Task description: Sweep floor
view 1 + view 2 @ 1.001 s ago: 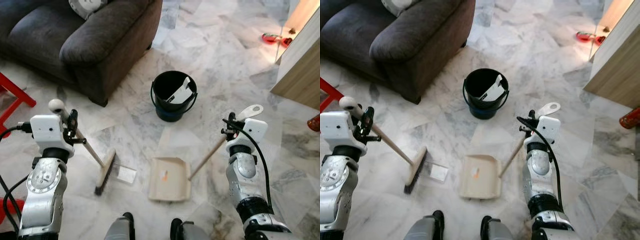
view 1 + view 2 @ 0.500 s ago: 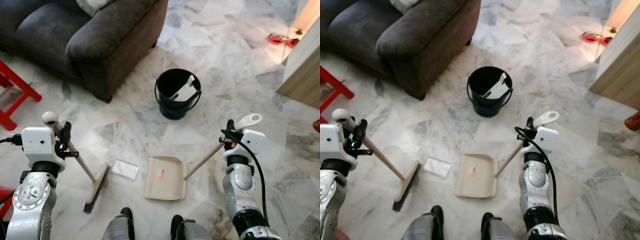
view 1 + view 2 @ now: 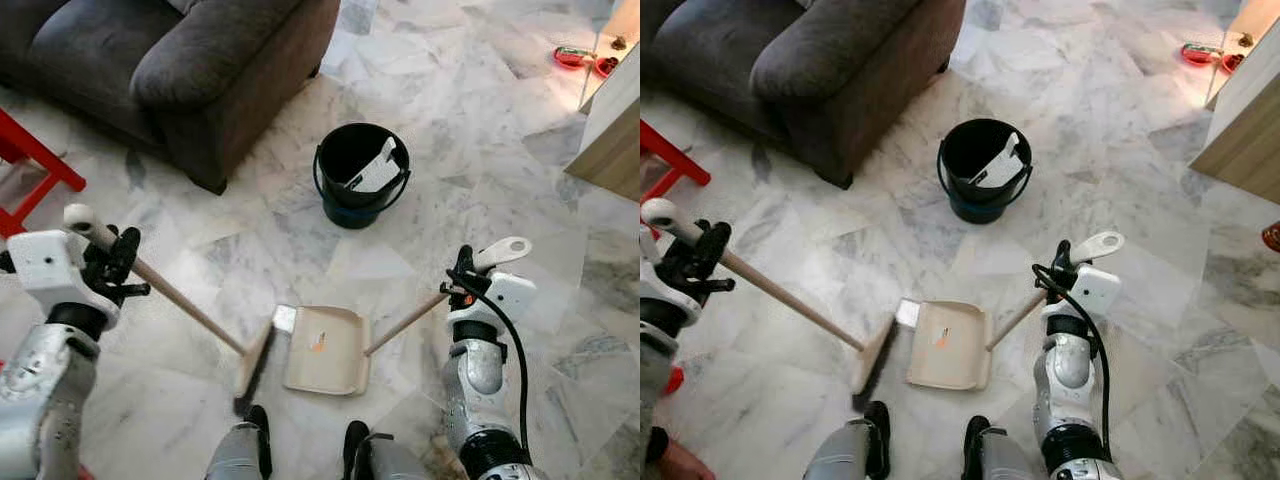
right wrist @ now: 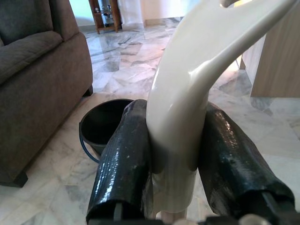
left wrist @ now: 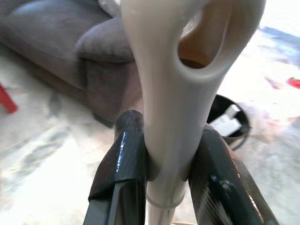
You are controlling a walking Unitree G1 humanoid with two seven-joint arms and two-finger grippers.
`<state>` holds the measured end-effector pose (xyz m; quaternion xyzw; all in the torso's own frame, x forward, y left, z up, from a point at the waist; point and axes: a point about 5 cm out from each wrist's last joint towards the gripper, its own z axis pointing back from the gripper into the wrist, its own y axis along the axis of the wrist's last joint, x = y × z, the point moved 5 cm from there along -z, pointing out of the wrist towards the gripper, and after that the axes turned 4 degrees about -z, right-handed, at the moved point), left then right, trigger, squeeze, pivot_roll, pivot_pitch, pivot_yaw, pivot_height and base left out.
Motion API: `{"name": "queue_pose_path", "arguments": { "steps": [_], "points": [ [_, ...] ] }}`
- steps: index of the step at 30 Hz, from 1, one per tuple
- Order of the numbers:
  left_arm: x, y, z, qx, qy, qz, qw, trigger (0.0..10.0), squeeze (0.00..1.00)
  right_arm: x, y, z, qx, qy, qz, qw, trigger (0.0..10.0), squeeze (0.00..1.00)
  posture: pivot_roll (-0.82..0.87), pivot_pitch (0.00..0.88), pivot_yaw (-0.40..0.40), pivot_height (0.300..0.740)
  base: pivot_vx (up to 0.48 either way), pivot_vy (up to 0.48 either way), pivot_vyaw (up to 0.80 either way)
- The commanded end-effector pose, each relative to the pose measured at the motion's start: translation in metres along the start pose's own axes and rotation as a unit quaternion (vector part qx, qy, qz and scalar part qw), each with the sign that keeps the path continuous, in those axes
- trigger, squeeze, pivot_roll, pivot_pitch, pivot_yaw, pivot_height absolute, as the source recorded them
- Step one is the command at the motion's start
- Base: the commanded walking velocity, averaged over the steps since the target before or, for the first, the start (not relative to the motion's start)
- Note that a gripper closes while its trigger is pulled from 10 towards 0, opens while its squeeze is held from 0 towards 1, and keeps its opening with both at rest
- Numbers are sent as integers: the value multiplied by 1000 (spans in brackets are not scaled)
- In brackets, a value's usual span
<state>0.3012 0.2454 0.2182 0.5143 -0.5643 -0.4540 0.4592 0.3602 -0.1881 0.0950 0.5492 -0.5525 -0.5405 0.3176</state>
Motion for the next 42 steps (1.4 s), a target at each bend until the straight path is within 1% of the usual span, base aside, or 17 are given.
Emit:
{"name": "queue_pose_path", "arguments": {
  "steps": [1, 3, 4, 6, 9, 12, 15, 17, 21, 24, 28, 29, 30, 31, 34, 36, 42],
  "points": [
    [6, 19, 3, 19, -28, 4, 999, 10000, 0, 8, -30, 18, -64, -16, 4, 998, 10000, 0, 236, 410, 5, 740, 0, 0, 0],
    [12, 19, 3, 13, -48, 16, 999, 10000, 0, 8, -31, 18, -66, -17, 5, 998, 10000, 0, 239, 409, 5, 740, 0, 0, 0],
    [20, 14, 4, 0, -70, 28, 997, 10000, 0, 7, -31, 17, -67, -18, 6, 998, 10000, 0, 238, 403, 5, 740, 0, 0, 0],
    [28, 3, 9, -21, -84, 35, 996, 10000, 0, 6, -26, 13, -57, -18, 5, 998, 10000, 0, 233, 401, 4, 740, 0, 0, 0],
    [32, -4, 10, -37, -90, 42, 994, 10000, 0, 4, -15, 5, -36, -17, -1, 999, 10000, 0, 229, 395, 1, 740, 0, 0, 0],
    [33, -3, 9, -37, -94, 50, 994, 10000, 0, 3, -5, -2, -16, -16, -4, 1000, 10000, 0, 228, 389, -2, 740, 0, 0, 0],
    [33, 2, 7, -29, -90, 53, 994, 10000, 0, 1, 18, -15, 26, -19, -23, 999, 10000, 0, 225, 384, -3, 740, 0, 0, 0],
    [33, 3, 7, -27, -89, 52, 994, 10000, 0, 1, 24, -18, 34, -23, -29, 999, 10000, 0, 225, 384, -3, 740, 0, 0, 0],
    [33, 6, 4, -18, -87, 57, 994, 10000, 0, -5, 47, -29, 74, -21, -46, 996, 10000, 0, 211, 371, -8, 740, 0, 0, 0],
    [35, 7, 3, -15, -88, 60, 994, 10000, 0, -6, 55, -32, 86, -23, -58, 994, 10000, 0, 208, 366, -10, 740, 0, 0, 0],
    [36, 10, 1, -8, -89, 66, 994, 10000, 0, -8, 76, -41, 113, -23, -72, 991, 10000, 0, 200, 350, -17, 740, 0, 0, 0],
    [36, 10, 1, -8, -89, 66, 994, 10000, 0, -8, 76, -41, 113, -23, -72, 991, 10000, 0, 200, 350, -17, 740, 0, 0, 0],
    [36, 10, 1, -6, -89, 66, 994, 10000, 0, -9, 84, -43, 124, -22, -74, 989, 10000, 0, 197, 342, -20, 740, 0, 0, 0],
    [36, 12, 0, -2, -88, 67, 994, 10000, 0, -10, 93, -47, 137, -20, -74, 988, 10000, 0, 197, 342, -20, 740, 0, 0, 0],
    [36, 12, 0, 3, -85, 67, 994, 10000, 0, -12, 101, -49, 148, -15, -66, 987, 10000, 0, 193, 332, -25, 740, 0, 0, 0],
    [36, 12, 0, 5, -84, 64, 994, 10000, 0, -17, 107, -51, 158, 2, -41, 987, 10000, 0, 192, 325, -30, 740, 0, 0, 0],
    [35, 7, 2, 2, -82, 58, 995, 10000, 0, -25, 118, -55, 169, 16, -26, 985, 10000, 0, 190, 301, -34, 740, 0, 0, 0]
  ]
}}
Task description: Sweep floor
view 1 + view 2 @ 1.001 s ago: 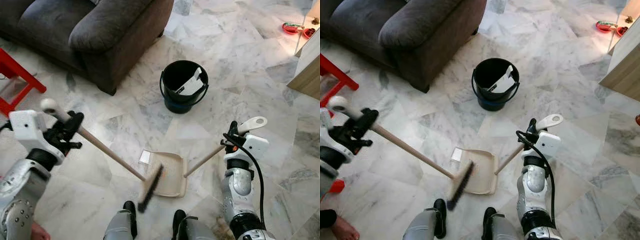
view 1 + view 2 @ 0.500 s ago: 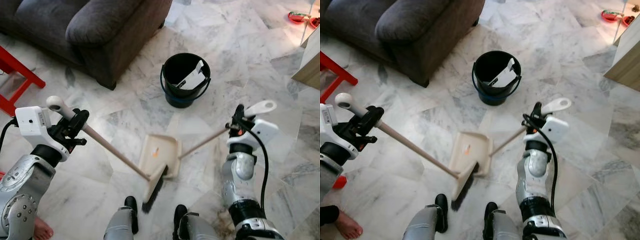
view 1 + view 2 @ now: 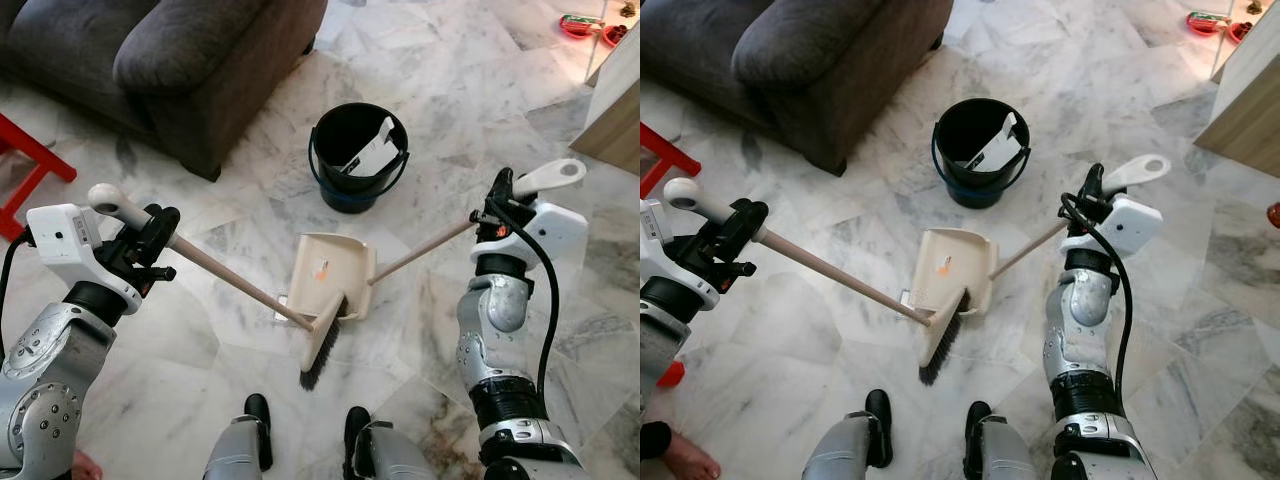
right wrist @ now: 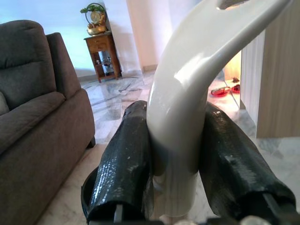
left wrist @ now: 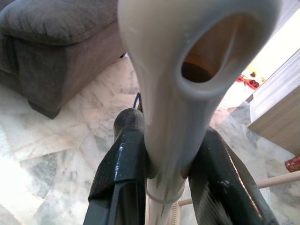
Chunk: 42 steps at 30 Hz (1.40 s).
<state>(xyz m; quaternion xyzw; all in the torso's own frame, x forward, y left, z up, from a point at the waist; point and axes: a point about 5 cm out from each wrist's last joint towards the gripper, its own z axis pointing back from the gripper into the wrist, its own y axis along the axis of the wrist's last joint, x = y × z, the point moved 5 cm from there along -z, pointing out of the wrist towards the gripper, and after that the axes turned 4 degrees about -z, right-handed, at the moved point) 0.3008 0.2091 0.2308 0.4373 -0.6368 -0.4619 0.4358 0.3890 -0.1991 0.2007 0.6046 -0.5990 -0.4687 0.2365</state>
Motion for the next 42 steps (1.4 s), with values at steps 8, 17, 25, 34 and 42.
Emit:
{"name": "queue_pose_path", "arguments": {
  "steps": [8, 17, 25, 34, 42],
  "points": [
    [-21, 21, 7, 33, 50, -59, 996, 10000, 0, -1, 18, -13, 34, 7, 32, 999, 10000, 0, 210, 269, -41, 740, 0, 0, 0],
    [-26, 62, 1, 105, 70, -71, 990, 10000, 0, 4, 22, -19, 41, -6, 45, 998, 10000, 0, 221, 272, -52, 740, 0, 0, 0],
    [-23, 43, 7, 64, 57, -65, 994, 10000, 0, 1, 14, -11, 43, 20, 113, 992, 10000, 0, 220, 299, -55, 740, 0, 0, 0],
    [-22, 33, 12, 42, 52, -60, 996, 10000, 0, 12, -9, 7, 11, 14, 158, 987, 10000, 0, 226, 325, -53, 740, 0, 0, 0],
    [-20, 31, 15, 33, 45, -59, 997, 10000, 0, 21, -22, 18, -8, 6, 177, 984, 10000, 0, 235, 347, -44, 740, 0, 0, 0]
  ]
}}
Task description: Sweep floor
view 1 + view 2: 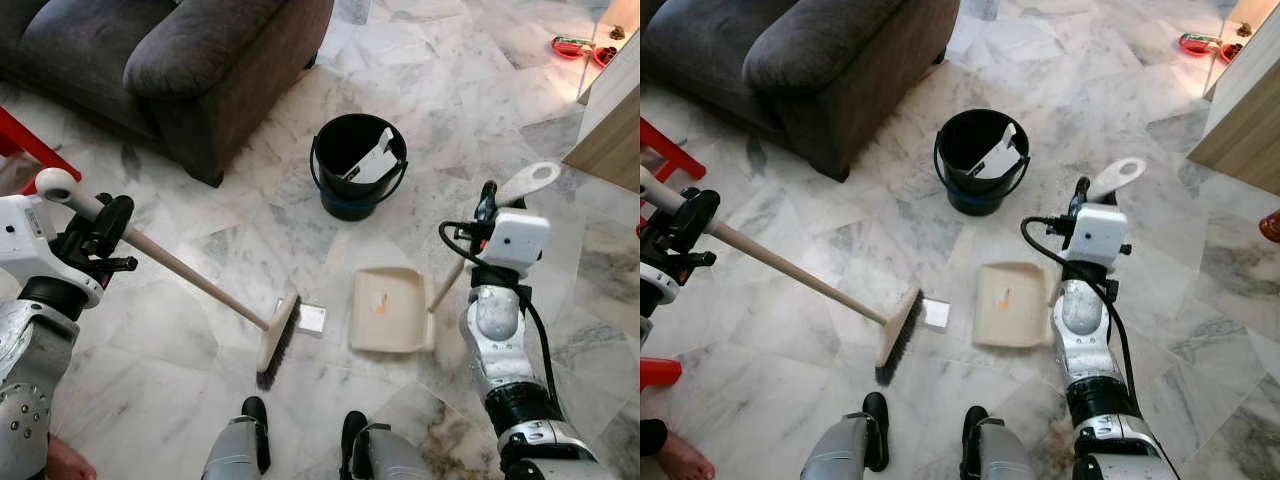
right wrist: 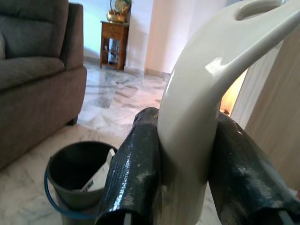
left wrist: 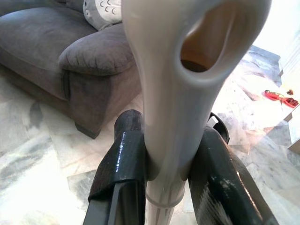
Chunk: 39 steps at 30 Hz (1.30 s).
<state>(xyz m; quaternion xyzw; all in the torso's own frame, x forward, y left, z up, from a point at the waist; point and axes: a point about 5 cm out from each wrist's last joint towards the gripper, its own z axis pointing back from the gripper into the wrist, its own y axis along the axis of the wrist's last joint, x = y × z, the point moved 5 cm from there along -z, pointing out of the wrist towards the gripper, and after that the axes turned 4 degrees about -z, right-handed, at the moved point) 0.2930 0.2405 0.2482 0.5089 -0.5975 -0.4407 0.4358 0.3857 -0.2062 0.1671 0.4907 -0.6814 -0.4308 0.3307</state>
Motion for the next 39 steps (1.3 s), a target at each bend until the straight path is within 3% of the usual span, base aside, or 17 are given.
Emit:
{"name": "queue_pose_path", "arguments": {
  "steps": [1, 18, 33, 36, 39],
  "points": [
    [4, 8, 5, 7, -15, -5, 1000, 10000, 0, 5, 0, 4, 12, -3, 8, 1000, 10000, 0, 237, 350, -42, 740, 0, 0, 0],
    [5, 13, 10, -6, -24, -11, 1000, 10000, 0, 12, -30, 31, -33, -20, 24, 999, 10000, 0, 270, 396, -11, 740, 0, 0, 0],
    [4, 13, 13, -21, -30, -19, 999, 10000, 0, 19, -51, 54, -75, -61, -5, 995, 10000, 0, 291, 427, 14, 740, 0, 0, 0],
    [-3, 16, 13, -23, -23, -32, 999, 10000, 0, 21, -56, 59, -87, -74, -12, 993, 10000, 0, 296, 429, 17, 740, 0, 0, 0],
    [-27, 20, 17, -30, 15, -80, 996, 10000, 0, 20, -60, 63, -96, -78, -16, 992, 10000, 0, 298, 431, 21, 740, 0, 0, 0]
  ]
}}
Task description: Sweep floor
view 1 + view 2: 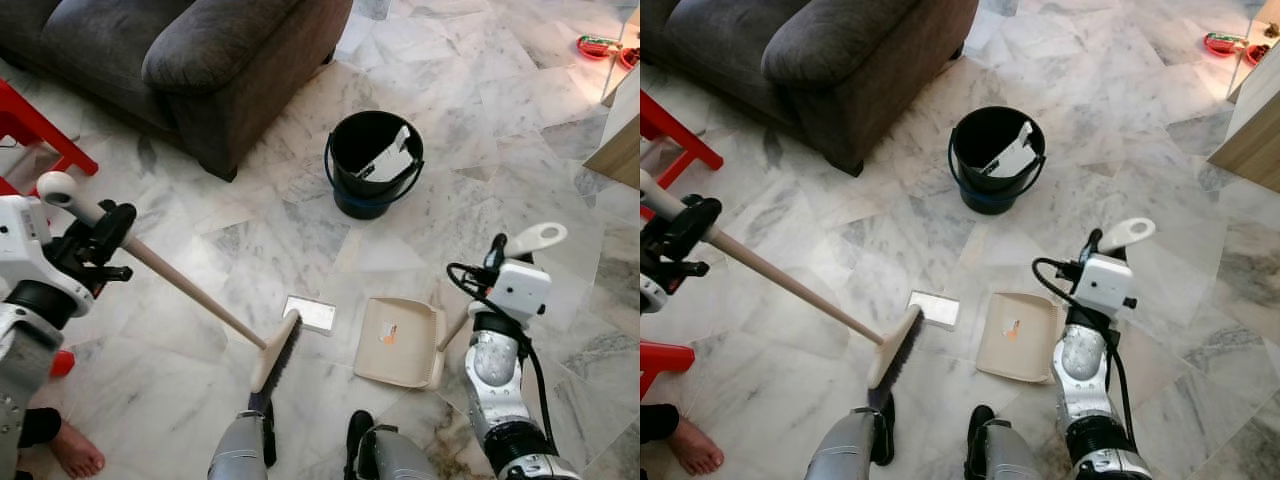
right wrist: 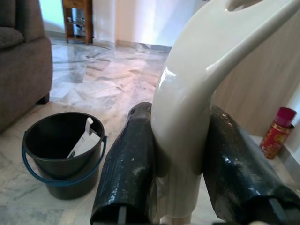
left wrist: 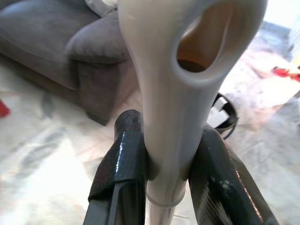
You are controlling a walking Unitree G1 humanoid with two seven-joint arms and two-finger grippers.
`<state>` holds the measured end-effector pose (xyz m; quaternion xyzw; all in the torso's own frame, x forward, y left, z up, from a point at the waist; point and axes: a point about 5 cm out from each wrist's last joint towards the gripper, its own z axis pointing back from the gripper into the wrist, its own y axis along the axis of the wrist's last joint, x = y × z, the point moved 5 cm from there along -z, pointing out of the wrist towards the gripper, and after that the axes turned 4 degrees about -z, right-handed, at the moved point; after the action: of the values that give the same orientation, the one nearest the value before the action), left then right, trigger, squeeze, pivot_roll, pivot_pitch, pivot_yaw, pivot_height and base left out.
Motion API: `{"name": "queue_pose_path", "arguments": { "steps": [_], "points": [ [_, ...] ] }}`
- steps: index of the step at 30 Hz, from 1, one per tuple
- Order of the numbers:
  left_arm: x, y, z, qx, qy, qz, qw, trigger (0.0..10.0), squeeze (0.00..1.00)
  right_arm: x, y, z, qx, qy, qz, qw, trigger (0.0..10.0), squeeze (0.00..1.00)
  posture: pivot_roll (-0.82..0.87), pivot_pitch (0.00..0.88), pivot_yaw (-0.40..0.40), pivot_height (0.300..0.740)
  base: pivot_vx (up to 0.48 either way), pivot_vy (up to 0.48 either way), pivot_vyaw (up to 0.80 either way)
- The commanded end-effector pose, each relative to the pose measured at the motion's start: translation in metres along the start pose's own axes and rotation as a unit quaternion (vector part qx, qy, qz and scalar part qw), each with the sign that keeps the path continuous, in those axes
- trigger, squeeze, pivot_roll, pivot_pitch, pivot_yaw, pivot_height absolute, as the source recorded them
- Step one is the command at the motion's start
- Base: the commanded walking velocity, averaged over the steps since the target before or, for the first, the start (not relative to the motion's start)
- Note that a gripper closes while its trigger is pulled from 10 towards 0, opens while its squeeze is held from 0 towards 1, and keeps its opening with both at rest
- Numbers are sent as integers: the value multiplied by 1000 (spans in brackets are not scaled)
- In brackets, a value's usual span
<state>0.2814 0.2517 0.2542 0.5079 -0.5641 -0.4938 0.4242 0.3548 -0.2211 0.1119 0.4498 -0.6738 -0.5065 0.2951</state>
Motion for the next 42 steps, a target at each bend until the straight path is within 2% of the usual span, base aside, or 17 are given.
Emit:
{"name": "queue_pose_path", "arguments": {
  "steps": [1, 4, 8, 12, 13, 14, 15, 19, 21, 26, 28, 29, 33, 42],
  "points": [
    [-25, 9, 9, 7, 50, -45, 998, 10000, 0, 1, -21, 15, -44, -2, 4, 999, 10000, 0, 297, 431, 20, 740, 0, 0, 0],
    [-36, 11, 13, 11, 80, -63, 995, 10000, 0, 1, -20, 13, -43, 0, 5, 999, 10000, 0, 298, 426, 16, 740, 0, 0, 0],
    [-36, 6, 15, 4, 92, -79, 993, 10000, 0, 2, -19, 12, -43, 1, 5, 999, 10000, 0, 294, 424, 14, 740, 0, 0, 0],
    [-42, -10, 19, -21, 112, -127, 985, 10000, 0, 4, -18, 10, -39, 0, 4, 999, 10000, 0, 282, 421, 15, 740, 0, 0, 0],
    [-48, -19, 24, -37, 123, -160, 979, 10000, 0, 5, -17, 10, -38, 0, 5, 999, 10000, 0, 279, 419, 13, 740, 0, 0, 0],
    [-48, -19, 24, -37, 123, -160, 979, 10000, 0, 5, -17, 10, -38, 0, 5, 999, 10000, 0, 279, 419, 13, 740, 0, 0, 0],
    [-49, -26, 28, -47, 121, -184, 974, 10000, 0, 6, -17, 10, -38, 0, 6, 999, 10000, 0, 278, 420, 13, 740, 0, 0, 0],
    [-47, -34, 31, -59, 110, -217, 968, 10000, 0, 7, -18, 10, -38, 1, 8, 999, 10000, 0, 275, 421, 10, 740, 0, 0, 0],
    [-45, -36, 29, -61, 98, -242, 963, 10000, 0, 7, -18, 10, -38, 2, 9, 999, 10000, 0, 271, 420, 6, 740, 0, 0, 0],
    [-45, -35, 28, -62, 97, -273, 955, 10000, 0, 8, -18, 9, -38, 3, 9, 999, 10000, 0, 269, 417, 4, 740, 0, 0, 0],
    [-46, -35, 27, -69, 99, -344, 931, 10000, 0, 8, -17, 8, -38, 4, 10, 999, 10000, 0, 269, 417, 2, 740, 0, 0, 0],
    [-45, -34, 26, -67, 101, -352, 928, 10000, 0, 8, -17, 8, -38, 5, 9, 999, 10000, 0, 269, 417, 2, 740, 0, 0, 0],
    [-42, -32, 24, -54, 102, -369, 922, 10000, 0, 7, -17, 8, -38, 6, 9, 999, 10000, 0, 266, 416, 0, 740, 0, 0, 0],
    [-16, -27, 15, -4, 98, -367, 925, 10000, 0, 10, -16, 6, -37, 7, 10, 999, 10000, 0, 260, 416, 0, 740, 0, 0, 0]
  ]
}}
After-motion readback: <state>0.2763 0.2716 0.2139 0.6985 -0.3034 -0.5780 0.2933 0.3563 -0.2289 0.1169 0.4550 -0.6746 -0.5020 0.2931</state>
